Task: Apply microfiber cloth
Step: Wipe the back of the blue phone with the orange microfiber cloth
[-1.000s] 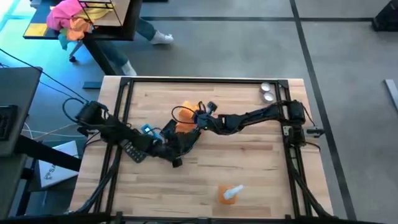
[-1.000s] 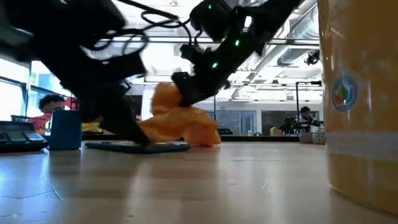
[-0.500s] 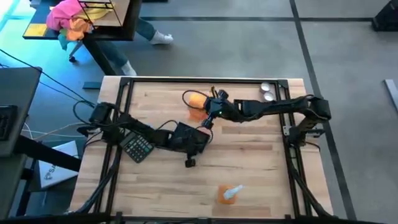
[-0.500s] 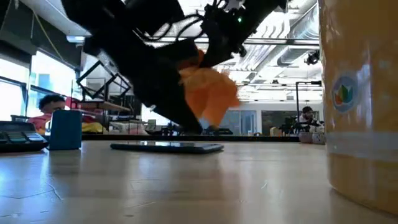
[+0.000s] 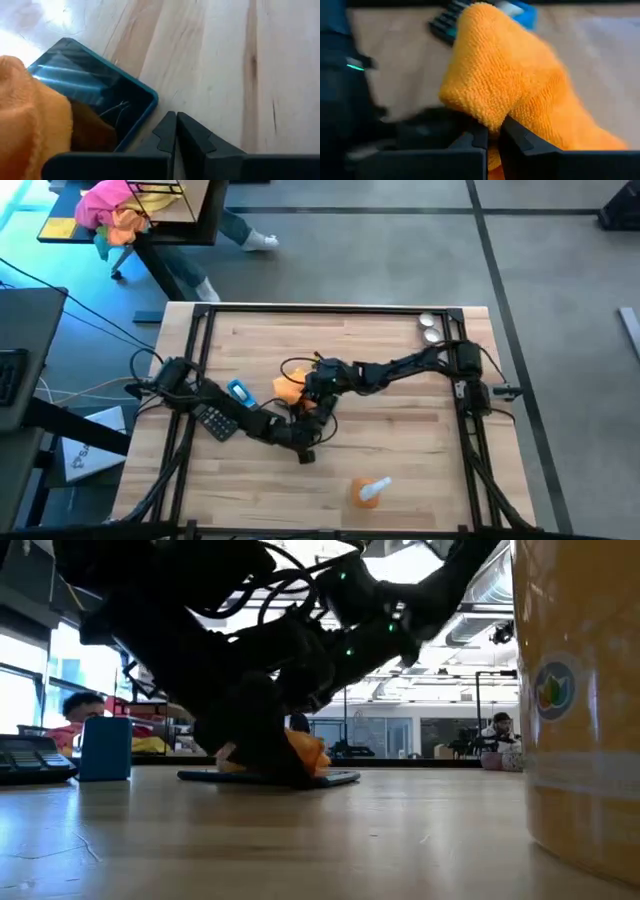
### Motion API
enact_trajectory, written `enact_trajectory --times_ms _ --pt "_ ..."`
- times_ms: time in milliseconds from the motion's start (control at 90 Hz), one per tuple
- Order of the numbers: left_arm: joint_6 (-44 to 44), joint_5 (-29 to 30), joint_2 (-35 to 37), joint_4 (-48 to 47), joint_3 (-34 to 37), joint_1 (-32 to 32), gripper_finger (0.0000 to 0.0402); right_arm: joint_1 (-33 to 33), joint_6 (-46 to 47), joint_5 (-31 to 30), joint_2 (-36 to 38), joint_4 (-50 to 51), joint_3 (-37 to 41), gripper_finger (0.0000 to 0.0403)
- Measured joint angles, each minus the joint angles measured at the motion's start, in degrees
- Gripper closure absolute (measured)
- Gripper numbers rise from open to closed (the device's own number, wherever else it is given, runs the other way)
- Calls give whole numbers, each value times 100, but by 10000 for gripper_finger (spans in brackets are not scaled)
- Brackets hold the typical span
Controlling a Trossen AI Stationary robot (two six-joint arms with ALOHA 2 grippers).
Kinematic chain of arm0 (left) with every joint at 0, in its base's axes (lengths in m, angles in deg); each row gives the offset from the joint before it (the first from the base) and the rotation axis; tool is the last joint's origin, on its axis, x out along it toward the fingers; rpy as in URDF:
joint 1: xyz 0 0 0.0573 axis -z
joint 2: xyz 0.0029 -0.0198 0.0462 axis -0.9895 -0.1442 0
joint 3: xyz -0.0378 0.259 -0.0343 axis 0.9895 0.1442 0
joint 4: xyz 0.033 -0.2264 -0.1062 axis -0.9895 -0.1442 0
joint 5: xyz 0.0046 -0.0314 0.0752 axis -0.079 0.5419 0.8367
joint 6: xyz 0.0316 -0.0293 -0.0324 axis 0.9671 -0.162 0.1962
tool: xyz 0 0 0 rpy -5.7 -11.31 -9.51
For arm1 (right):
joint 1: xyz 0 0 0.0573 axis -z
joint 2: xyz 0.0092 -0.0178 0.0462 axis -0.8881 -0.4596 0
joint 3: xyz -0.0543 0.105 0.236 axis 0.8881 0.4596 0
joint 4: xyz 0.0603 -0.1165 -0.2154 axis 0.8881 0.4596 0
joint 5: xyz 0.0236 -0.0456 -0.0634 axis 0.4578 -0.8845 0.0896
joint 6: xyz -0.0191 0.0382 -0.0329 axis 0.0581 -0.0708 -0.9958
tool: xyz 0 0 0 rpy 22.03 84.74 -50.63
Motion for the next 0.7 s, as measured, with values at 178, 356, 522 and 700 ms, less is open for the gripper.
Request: enact_trajectory --times_ms 178,356,522,700 --pt "17 -151 45 -81 -10 -29 401 208 584 -1419 14 177 -33 403" --pt "55 -243 48 -166 -7 -38 401 241 762 -2137 22 161 6 403" --pt "86 -309 96 -195 2 -46 401 14 36 -514 -118 10 2 403" --pt "472 -496 134 -119 4 15 401 -73 -514 -355 -152 -39 0 403"
